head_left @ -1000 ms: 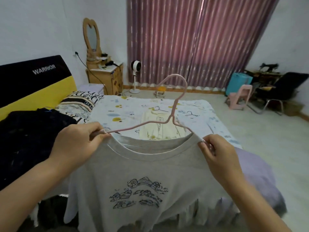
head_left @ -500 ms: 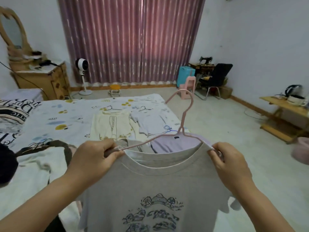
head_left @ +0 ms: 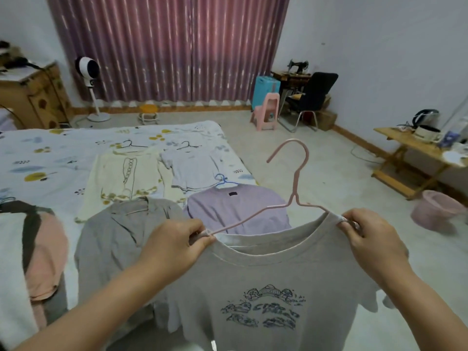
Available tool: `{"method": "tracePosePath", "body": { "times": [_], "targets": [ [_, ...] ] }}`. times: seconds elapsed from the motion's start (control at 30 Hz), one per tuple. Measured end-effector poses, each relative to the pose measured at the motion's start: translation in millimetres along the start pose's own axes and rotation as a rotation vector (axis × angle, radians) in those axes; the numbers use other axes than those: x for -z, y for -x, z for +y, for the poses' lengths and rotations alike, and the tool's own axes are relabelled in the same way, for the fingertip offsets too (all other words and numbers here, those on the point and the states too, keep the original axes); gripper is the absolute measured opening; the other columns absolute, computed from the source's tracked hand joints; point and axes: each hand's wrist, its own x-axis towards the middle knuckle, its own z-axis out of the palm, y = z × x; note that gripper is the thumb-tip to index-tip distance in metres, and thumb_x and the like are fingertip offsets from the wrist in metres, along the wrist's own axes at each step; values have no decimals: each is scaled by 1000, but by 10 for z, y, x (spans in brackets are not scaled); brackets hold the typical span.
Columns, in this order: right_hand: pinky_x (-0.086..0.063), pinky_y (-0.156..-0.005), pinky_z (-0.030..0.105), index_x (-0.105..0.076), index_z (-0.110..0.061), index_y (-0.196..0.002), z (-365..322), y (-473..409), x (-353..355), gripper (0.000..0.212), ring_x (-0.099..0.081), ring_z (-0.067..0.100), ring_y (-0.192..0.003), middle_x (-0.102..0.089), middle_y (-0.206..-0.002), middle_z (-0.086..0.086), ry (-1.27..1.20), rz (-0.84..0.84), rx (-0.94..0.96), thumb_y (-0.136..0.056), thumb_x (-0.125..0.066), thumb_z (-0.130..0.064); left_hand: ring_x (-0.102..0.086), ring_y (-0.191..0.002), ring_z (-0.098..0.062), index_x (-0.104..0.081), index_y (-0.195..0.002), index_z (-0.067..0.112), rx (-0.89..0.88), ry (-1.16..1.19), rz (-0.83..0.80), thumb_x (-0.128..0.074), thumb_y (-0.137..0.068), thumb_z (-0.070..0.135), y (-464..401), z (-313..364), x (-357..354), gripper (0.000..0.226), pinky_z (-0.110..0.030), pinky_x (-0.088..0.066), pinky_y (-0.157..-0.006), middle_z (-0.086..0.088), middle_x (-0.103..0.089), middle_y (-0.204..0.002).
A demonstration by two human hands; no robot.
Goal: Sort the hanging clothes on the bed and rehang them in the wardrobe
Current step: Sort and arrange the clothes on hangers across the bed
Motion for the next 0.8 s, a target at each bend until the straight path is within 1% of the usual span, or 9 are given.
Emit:
{"method": "tracePosePath", "body": {
  "times": [0.1, 0.17, 0.27, 0.33, 0.43, 0.53, 0.63, 0.7, 0.8],
  "targets": [
    [-25, -58, 27, -61, -12, -80, 202, -255, -54, 10, -43, 19, -74, -52, -76, 2, 21, -15, 1, -89, -58, -11, -33, -43, -3, -38, -55, 24, 20, 32, -64, -50, -76, 53, -232, 30, -242, 37, -21, -20, -44, 8, -33, -44],
    [-25, -56, 22, -59, -13, -78, 303, -466, -131, 11, -42, 19, -73, -52, -75, 2, 19, -20, -6, -89, -58, -10, -32, -42, -1, -37, -54, 26, 28, 38, -96, -47, -75, 57, -413, 8, -384, 39, -21, -19, -44, 9, -33, -44],
    [-25, -61, 30, -56, -17, -75, 401, -832, -310, 15, -43, 20, -74, -51, -73, 1, 17, -37, -18, -88, -59, -10, -30, -41, -2, -35, -54, 26, 43, 44, -117, -43, -74, 60, -718, -91, -559, 40, -22, -21, -44, 8, -31, -42],
    [-26, -64, 31, -55, -17, -75, 426, -1091, -457, 15, -43, 20, -75, -51, -73, -1, 13, -50, -27, -89, -58, -11, -31, -41, -5, -30, -53, 29, 63, 48, -138, -51, -77, 53, -935, -212, -668, 39, -21, -20, -45, 8, -31, -42],
    [-26, -65, 31, -56, -17, -77, 424, -1517, -695, 15, -43, 19, -77, -50, -74, -2, 20, -66, -31, -91, -56, -14, -40, -44, -9, -27, -52, 29, 94, 61, -135, -64, -83, 41, -1287, -437, -831, 49, -20, -19, -46, 7, -31, -42],
    [-26, -65, 31, -55, -18, -76, 383, -1937, -926, 15, -42, 20, -77, -51, -75, 0, 25, -73, -35, -91, -57, -14, -40, -47, -9, -33, -52, 25, 145, 90, -142, -64, -84, 37, -1630, -666, -959, 46, -19, -21, -47, 6, -34, -45],
    [-27, -66, 31, -55, -18, -76, 311, -2392, -1206, 15, -43, 21, -80, -51, -77, 2, 24, -94, -34, -91, -56, -15, -40, -50, -8, -53, -64, 15, 186, 72, -160, -52, -81, 50, -1999, -942, -1071, 39, -21, -26, -49, 4, -44, -51],
    [-28, -68, 32, -57, -16, -77, 268, -2687, -1402, 14, -44, 23, -82, -53, -79, 3, 17, -115, -23, -91, -56, -15, -41, -51, -8, -52, -64, 15, 212, 68, -162, -51, -81, 50, -2204, -1122, -1153, 40, -24, -28, -51, 4, -45, -52],
    [-30, -69, 33, -63, -9, -84, 214, -3115, -1720, 12, -49, 27, -88, -57, -84, 7, 28, -149, -8, -91, -55, -15, -41, -52, -7, -39, -58, 23, 269, 27, -164, -57, -87, 39, -2483, -1359, -1255, 38, -25, -28, -51, 7, -43, -52]
  ]
}}
